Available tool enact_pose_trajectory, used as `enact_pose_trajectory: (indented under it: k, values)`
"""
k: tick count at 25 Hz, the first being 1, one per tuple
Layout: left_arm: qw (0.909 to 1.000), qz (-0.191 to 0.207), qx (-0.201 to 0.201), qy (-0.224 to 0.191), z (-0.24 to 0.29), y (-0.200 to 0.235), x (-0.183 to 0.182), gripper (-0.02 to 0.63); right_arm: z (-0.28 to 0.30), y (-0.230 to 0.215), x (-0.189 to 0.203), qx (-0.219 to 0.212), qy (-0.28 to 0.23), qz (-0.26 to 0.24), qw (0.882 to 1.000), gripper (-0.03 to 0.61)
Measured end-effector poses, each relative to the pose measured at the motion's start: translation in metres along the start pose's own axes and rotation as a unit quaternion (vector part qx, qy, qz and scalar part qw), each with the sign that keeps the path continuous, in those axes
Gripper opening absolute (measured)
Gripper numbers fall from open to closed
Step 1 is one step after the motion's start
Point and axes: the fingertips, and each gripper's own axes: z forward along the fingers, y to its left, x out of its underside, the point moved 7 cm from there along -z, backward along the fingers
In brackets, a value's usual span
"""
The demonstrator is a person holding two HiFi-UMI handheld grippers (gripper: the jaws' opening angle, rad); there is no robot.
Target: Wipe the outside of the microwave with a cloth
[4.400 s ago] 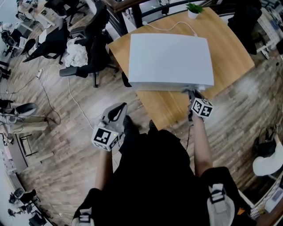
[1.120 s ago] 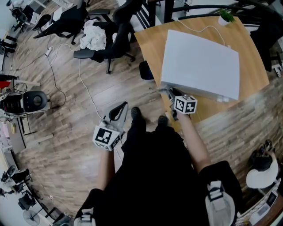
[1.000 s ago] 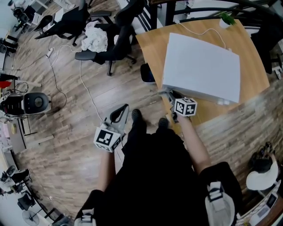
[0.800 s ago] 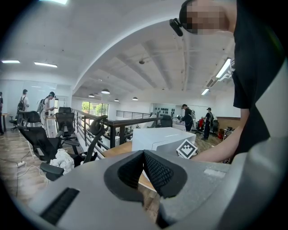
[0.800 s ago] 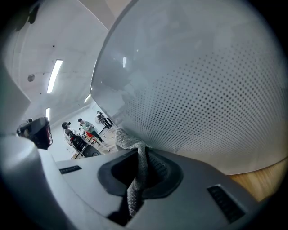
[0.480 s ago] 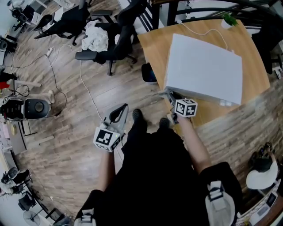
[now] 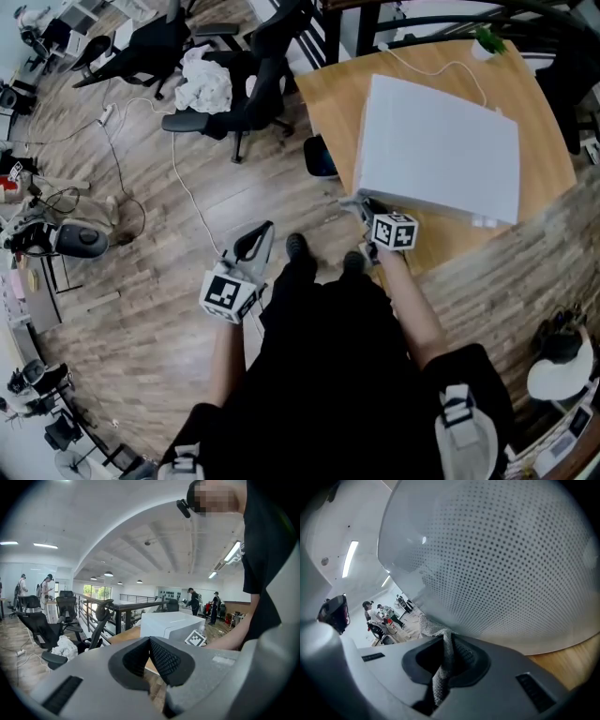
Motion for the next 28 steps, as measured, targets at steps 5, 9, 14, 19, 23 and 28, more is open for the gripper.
enact_pose_trajectory:
  k: [5, 9, 14, 19, 23, 28]
  values:
    - [1.0, 0.002, -0.001, 0.002, 0.0, 0.006, 0.0, 0.002, 0.009, -0.009, 0.012, 0.005, 0.01, 0.015, 1.0, 0.017]
    - [1.0, 0.003, 0.0, 0.003, 0.0, 0.01, 0.0, 0.002, 0.01, -0.007, 0.011, 0.008, 0.003, 0.018, 1.0, 0.017]
    - [0.9998, 0.009, 0.009, -0.016, 0.005, 0.01, -0.006, 0.002, 0.008, -0.006, 0.009, 0.006, 0.005, 0.019, 1.0, 0.017]
    - [0.9996, 0.015, 0.014, -0.018, 0.01, 0.004, -0.01, 0.002, 0.005, -0.009, 0.006, 0.006, 0.009, 0.019, 1.0, 0.017]
    - [0.9996, 0.012, 0.014, -0.019, 0.011, -0.001, -0.01, 0.002, 0.0, -0.013, 0.006, 0.005, 0.003, 0.02, 1.0, 0.017]
    - [0.9995, 0.017, 0.016, -0.022, 0.014, -0.009, -0.012, 0.002, -0.01, -0.023, 0.006, 0.012, -0.003, 0.022, 1.0, 0.017]
